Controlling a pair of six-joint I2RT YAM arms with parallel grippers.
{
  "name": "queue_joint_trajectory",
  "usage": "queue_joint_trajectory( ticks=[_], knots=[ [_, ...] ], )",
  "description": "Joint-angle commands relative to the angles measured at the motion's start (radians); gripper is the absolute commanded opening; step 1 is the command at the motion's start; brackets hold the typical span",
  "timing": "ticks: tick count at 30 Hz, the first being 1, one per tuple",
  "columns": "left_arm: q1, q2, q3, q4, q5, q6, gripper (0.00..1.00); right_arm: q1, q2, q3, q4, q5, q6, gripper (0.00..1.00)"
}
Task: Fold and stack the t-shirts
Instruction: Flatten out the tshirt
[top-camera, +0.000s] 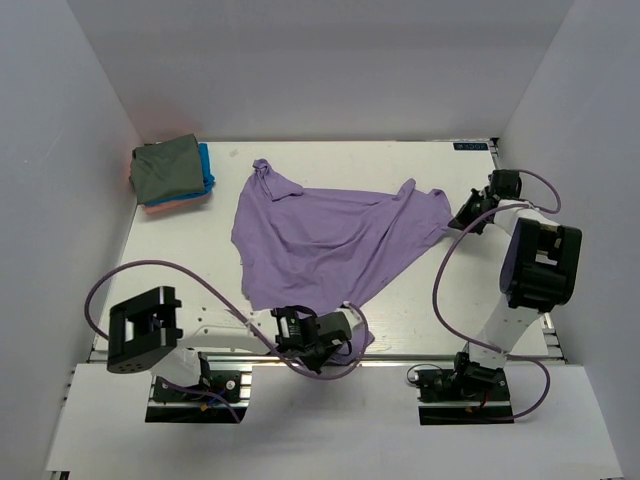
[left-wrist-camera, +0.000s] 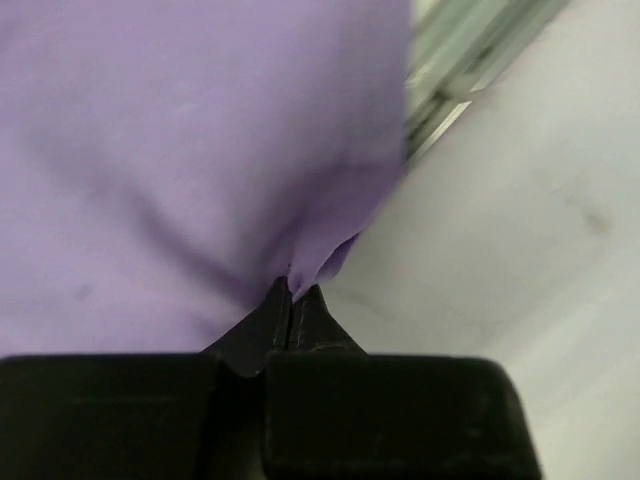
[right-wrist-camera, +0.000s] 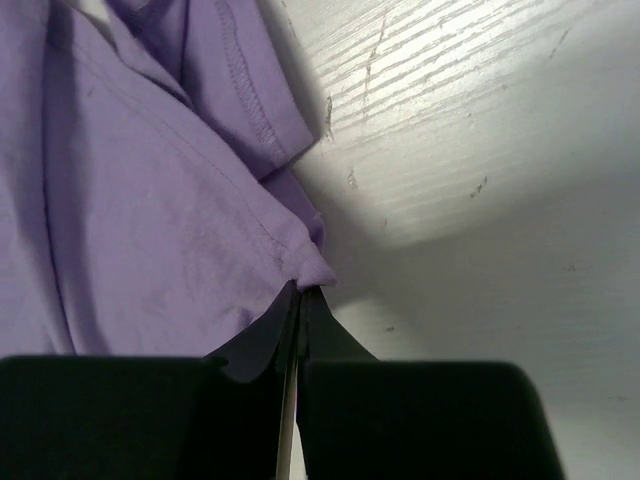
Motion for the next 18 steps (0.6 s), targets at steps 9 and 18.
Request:
queue_joint_trajectory(
  ticks=[9, 18],
  knots=[
    [0.029, -0.317, 0.213, -0.315, -0.568, -0.084, 0.0, -0.002, -0.302, -0.026, -0.092, 0.073, 0.015, 0.0],
    [0.087, -0.377, 0.569, -0.3, -1.231, -0.044, 0.0, -0.002, -0.526, 0.086, -0.276, 0.207, 0.024, 0.0]
  ],
)
